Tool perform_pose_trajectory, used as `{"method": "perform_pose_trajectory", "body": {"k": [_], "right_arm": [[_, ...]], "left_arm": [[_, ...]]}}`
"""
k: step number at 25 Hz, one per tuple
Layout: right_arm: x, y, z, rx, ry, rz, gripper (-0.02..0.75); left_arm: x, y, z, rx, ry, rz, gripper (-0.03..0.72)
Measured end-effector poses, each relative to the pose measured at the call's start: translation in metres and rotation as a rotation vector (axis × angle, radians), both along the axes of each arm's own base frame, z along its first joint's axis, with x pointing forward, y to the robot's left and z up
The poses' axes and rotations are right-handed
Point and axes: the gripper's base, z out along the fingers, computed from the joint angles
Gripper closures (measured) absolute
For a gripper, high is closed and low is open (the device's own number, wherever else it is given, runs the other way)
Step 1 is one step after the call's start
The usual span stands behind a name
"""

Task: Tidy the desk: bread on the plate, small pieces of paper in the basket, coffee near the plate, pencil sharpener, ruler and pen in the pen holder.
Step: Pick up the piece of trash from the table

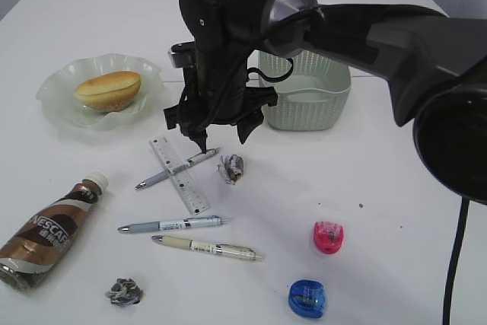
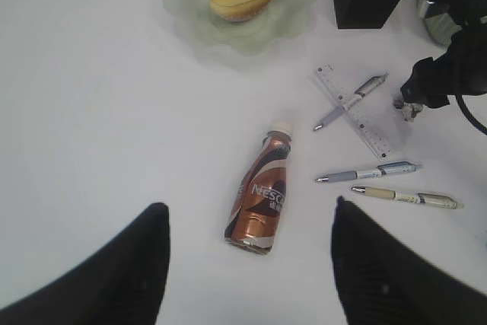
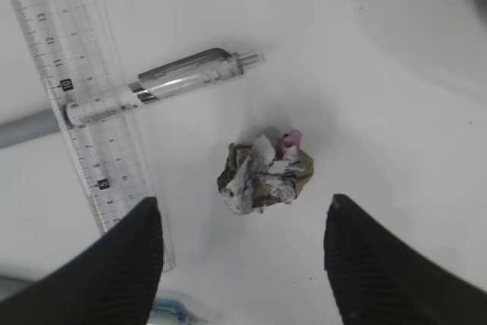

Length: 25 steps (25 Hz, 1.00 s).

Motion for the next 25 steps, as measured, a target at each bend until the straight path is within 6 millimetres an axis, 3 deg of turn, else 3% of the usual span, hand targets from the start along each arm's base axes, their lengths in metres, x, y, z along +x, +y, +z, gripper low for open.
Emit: {"method": "perform_pose_trajectory", "body": {"k": [4, 12, 25], "right_arm": [[0.003, -0.003, -0.006, -0.019, 0.000, -0.004, 0.249], [0.008, -0.005, -0.037, -0.058, 0.047, -0.013, 0.249], [0.014, -0.012, -0.059, -0.070, 0.088, -0.036, 0.249]], "left_arm": [[0.000, 0.000, 0.000, -0.002, 0.000, -0.001, 0.202], [0.000, -0.001, 0.000, -0.015, 0.002, -0.008, 0.202], [0.000, -0.003, 0.000, -0.034, 0.004, -0.017, 0.202]]}}
